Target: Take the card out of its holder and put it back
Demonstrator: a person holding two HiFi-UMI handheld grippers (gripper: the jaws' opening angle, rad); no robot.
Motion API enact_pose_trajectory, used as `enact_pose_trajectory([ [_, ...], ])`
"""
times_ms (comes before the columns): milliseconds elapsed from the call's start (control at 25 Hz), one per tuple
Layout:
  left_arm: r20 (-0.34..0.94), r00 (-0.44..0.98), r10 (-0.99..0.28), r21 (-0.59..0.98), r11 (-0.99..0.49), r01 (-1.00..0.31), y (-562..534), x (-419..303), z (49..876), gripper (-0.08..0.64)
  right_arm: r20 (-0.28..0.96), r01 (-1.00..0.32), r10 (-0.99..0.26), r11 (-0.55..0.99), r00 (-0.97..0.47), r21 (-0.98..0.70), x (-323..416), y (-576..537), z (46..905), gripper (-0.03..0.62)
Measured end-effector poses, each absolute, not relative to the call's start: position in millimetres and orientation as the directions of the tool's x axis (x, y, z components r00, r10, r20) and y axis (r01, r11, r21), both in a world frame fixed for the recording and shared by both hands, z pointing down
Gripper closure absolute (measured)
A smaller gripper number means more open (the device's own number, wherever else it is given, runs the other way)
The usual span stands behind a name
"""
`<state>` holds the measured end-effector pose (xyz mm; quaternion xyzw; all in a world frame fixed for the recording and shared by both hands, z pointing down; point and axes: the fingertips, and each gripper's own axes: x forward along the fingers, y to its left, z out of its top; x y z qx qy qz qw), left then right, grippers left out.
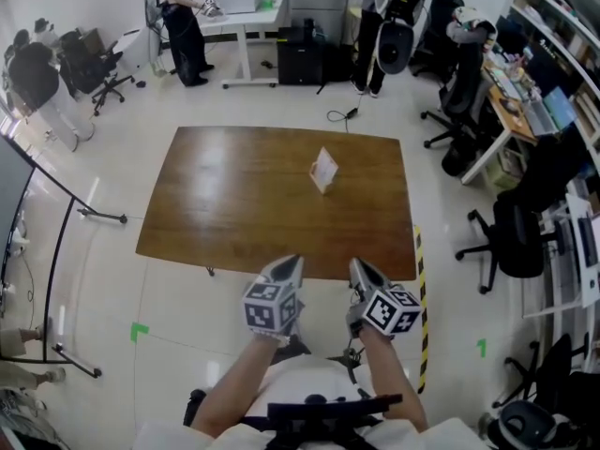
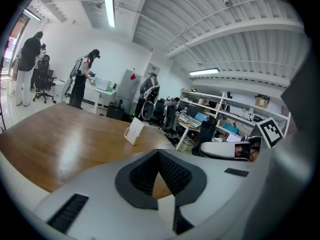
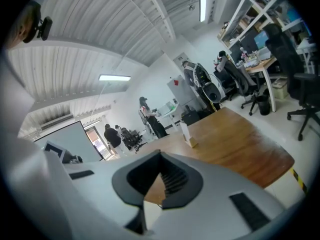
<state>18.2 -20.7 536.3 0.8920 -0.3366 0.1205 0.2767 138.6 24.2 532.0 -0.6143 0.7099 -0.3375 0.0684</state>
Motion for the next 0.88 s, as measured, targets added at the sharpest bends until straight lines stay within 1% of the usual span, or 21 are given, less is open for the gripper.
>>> enact_pose_trajectory([
  [80, 0.401, 0.749, -0.528, 0.414, -0.625, -0.662, -30, 20, 538, 0.563, 0.309, -0.828, -0.924, 0.015, -0.225, -0.56, 140, 15, 530, 0.588],
  [400, 0.399, 0.752, -0.524, 0.436, -0.613, -0.659, -59, 22, 539, 0.565, 0.26, -0.816, -0.924, 0.086, -0.279, -0.572, 131, -16, 520, 0.584],
  [800, 0.417, 0.746, -0.519, 0.441, -0.602, -0.666, -99, 39, 547, 0.564, 0.276, -0.786, -0.914, 0.07, -0.297, -0.614, 152, -62, 534, 0.583],
  [880, 0.42, 0.743, -0.521, 0.437, -0.601, -0.669, -110, 46, 547, 0.564, 0.284, -0.787, -0.914, 0.061, -0.291, -0.613, 163, -76, 537, 0.572],
])
